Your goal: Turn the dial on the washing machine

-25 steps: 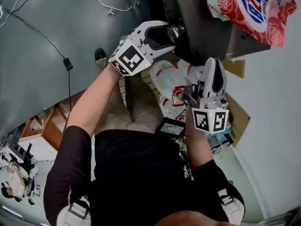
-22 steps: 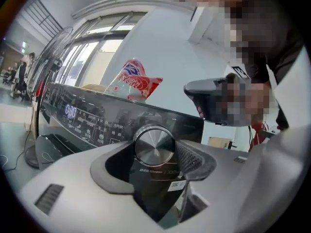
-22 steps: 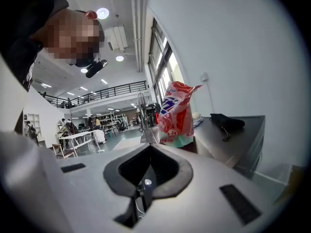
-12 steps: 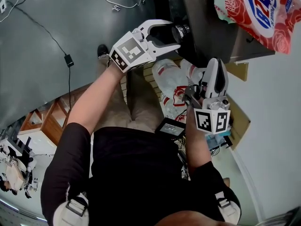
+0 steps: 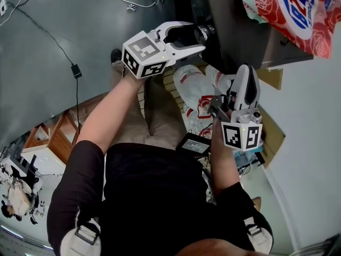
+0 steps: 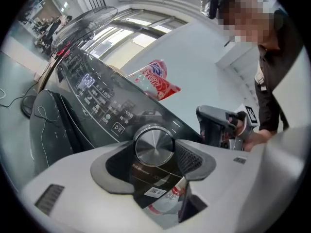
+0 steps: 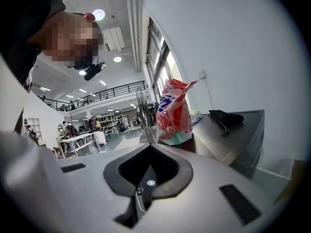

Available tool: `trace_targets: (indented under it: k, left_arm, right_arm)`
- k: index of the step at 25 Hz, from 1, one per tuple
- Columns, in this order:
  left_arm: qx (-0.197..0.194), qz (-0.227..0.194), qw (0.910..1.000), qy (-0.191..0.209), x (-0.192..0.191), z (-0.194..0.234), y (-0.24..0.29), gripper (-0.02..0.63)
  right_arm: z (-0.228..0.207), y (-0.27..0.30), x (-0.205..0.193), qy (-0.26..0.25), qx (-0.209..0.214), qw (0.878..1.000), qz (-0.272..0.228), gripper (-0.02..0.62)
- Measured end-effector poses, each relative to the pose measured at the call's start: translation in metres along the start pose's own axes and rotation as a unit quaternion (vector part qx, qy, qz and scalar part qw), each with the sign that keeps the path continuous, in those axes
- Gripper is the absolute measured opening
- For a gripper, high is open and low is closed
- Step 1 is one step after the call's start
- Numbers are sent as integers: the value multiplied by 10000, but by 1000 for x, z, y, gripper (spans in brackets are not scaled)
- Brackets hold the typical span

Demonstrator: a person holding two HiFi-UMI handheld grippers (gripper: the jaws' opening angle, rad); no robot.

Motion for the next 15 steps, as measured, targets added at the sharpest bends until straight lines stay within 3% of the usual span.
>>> trace_targets:
  k: [15]
  left_arm:
    - [141,-139,9960,-871,-3,3,0,256]
  right_arm:
    - [10,3,-6,83,212,9997,55,5]
Point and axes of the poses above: the fingertips, and each gripper's own axes: y forward along the fingers, z to its left, x out of its top, the point moved 6 cm from there along -y, backward along the fingers, and after that the axes turned 11 degrees about -z, right-handed, at the moved point
